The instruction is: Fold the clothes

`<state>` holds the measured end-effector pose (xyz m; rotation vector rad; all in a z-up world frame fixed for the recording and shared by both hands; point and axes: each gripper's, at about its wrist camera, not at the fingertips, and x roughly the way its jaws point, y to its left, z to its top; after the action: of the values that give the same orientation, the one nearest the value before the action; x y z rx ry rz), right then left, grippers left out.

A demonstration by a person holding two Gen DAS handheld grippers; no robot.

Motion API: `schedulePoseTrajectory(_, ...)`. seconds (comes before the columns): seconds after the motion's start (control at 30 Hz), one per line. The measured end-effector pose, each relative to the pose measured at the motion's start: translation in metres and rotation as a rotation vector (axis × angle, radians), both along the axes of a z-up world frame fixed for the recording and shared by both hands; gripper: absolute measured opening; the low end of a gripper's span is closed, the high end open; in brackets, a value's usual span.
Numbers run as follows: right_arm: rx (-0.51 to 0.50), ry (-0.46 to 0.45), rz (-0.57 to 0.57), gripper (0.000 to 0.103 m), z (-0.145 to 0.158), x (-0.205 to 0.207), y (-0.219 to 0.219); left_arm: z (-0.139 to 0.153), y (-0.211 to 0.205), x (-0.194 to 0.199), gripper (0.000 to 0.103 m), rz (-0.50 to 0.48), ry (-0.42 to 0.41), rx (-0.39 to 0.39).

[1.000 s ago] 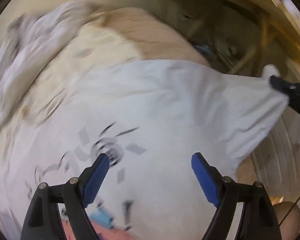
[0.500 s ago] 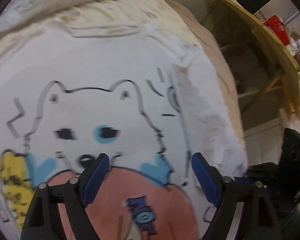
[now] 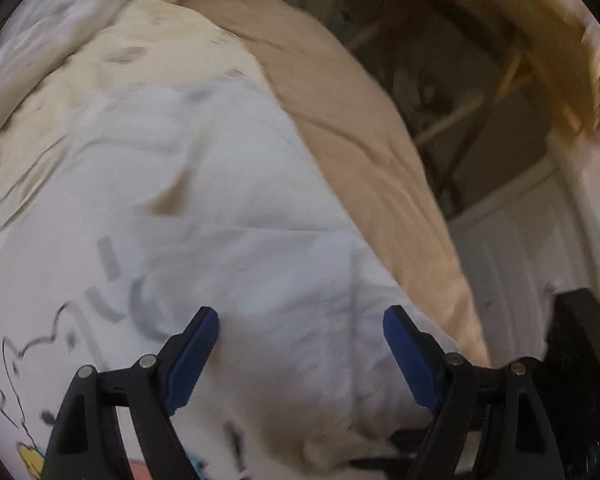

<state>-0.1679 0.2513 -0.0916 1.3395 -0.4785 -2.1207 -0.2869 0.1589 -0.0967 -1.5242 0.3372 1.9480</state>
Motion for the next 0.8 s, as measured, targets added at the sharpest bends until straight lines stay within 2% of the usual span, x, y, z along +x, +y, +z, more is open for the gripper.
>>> schedulePoseTrajectory(0.07,-0.005,-0.011,-0.003,0.006,-0.003,-0.001,0.005,-0.01,0.019,-0.002,0.085,0.003,0.056,-0.09)
schedulePoseTrajectory(0.13,-0.007,-0.017,-0.003,0.006,-0.003,-0.002,0.006,-0.015,0.033,-0.002,0.081,-0.014,0.121,-0.13)
schedulePoseTrajectory(0.2,-0.002,-0.014,-0.002,0.006,-0.003,-0.001,0.005,-0.011,0.029,-0.005,0.02,0.041,0.155,-0.129)
schedulePoseTrajectory(0.23,0.001,-0.013,-0.001,0.006,-0.002,0.0,0.005,-0.005,0.018,-0.01,0.012,0.098,0.128,-0.078)
schedulePoseTrajectory(0.3,0.002,-0.011,-0.006,0.006,-0.001,0.0,0.006,0.008,0.003,-0.012,0.006,0.142,0.135,-0.018)
schedulePoseTrajectory(0.37,0.002,-0.008,-0.015,0.006,0.001,0.0,0.009,0.024,-0.015,-0.01,0.006,0.158,0.189,0.017)
schedulePoseTrajectory(0.43,0.001,0.001,-0.035,0.006,0.004,0.0,0.013,0.048,-0.048,-0.008,0.006,0.212,0.22,0.157)
schedulePoseTrajectory(0.57,-0.012,0.042,-0.065,0.006,0.018,0.006,0.018,0.068,-0.116,0.006,0.006,0.355,0.251,0.295)
schedulePoseTrajectory(0.63,-0.03,0.053,-0.057,0.006,0.026,0.012,0.013,0.057,-0.158,0.014,0.006,0.425,0.22,0.332)
schedulePoseTrajectory(0.77,0.031,0.036,0.034,0.006,0.023,0.022,-0.018,0.02,-0.201,0.019,0.006,0.522,0.107,0.347)
schedulePoseTrajectory(0.8,0.049,0.015,0.06,0.011,0.019,0.023,-0.025,0.015,-0.205,0.022,0.014,0.536,0.098,0.332)
